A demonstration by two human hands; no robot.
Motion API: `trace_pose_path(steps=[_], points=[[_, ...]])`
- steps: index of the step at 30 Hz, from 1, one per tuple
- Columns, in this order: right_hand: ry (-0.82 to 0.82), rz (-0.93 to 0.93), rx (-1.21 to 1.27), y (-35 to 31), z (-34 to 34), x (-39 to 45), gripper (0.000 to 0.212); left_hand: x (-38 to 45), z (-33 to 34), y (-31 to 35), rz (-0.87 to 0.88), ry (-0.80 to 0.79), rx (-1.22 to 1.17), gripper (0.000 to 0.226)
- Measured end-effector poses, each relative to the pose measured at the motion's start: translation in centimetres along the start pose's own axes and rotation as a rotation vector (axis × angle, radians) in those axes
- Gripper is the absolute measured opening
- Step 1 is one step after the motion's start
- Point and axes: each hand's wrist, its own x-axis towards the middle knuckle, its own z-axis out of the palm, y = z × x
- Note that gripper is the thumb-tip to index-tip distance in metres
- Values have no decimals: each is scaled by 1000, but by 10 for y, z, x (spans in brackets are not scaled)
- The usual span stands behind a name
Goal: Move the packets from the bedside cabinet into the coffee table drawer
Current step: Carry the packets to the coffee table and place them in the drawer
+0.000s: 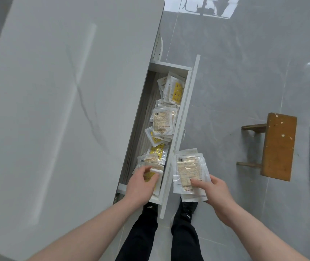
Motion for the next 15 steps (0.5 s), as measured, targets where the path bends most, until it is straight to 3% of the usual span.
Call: trace_pose_path(steps=[4,6,10,15], points=[[-84,54,17,-10,16,5,22,-7,-9,28,-215,-297,-550,34],[-134,67,-5,-14,25,8,23,-5,-11,38,-215,-353,-651,27],[-163,49,-43,-19,38,11,25,3,-14,48,-126,-261,-657,14],[-130,3,-60,-23,44,15,26,5,-16,43,-83,-128,-653,15]])
